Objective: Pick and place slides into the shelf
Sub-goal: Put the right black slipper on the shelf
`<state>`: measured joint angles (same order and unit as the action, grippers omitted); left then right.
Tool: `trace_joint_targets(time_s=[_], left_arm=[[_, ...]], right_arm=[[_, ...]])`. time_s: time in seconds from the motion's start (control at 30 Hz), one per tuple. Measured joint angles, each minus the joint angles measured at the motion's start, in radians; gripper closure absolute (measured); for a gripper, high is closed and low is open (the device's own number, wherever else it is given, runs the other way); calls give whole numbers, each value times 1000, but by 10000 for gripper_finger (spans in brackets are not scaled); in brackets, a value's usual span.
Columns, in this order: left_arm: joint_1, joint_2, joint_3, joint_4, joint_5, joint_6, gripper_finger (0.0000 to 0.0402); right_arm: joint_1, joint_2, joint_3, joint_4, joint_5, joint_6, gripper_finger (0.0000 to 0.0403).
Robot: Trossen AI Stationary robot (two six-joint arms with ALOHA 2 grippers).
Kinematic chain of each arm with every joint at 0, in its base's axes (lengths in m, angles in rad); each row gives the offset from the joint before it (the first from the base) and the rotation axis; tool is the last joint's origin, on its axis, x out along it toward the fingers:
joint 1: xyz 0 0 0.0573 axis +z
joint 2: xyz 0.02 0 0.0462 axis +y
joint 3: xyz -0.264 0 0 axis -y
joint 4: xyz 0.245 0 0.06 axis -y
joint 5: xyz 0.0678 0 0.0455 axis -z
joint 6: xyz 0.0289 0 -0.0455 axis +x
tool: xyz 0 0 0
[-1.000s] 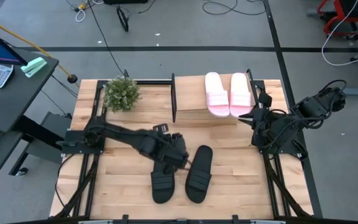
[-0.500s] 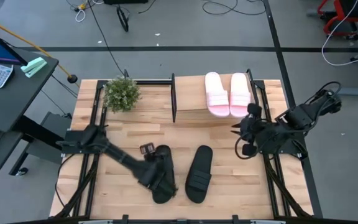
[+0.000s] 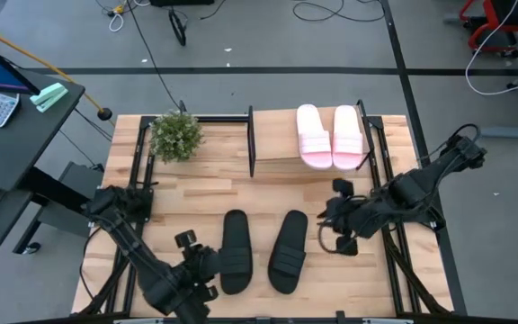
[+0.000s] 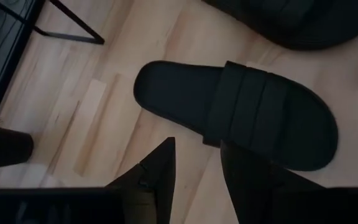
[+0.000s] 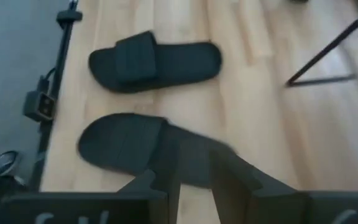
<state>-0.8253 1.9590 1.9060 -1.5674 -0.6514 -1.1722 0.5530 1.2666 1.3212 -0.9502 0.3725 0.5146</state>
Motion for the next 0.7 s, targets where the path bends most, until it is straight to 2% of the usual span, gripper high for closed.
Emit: trace_joint_targets(time_s=[0.17, 0.27, 0.47, 0.7], left_arm=[[-28, -1, 0, 0, 0, -71, 272], [-38, -1, 0, 4, 12, -114, 275], [-46, 0, 0, 18, 23, -183, 272], [6, 0, 0, 53, 26, -182, 273]], right_arm=[[-32, 58, 0, -1, -116, 95, 316], [-45, 88, 0, 36, -180, 91, 315], [-44, 142, 0, 132, -392, -107, 315], [-63, 174, 0, 105, -404, -261, 316]])
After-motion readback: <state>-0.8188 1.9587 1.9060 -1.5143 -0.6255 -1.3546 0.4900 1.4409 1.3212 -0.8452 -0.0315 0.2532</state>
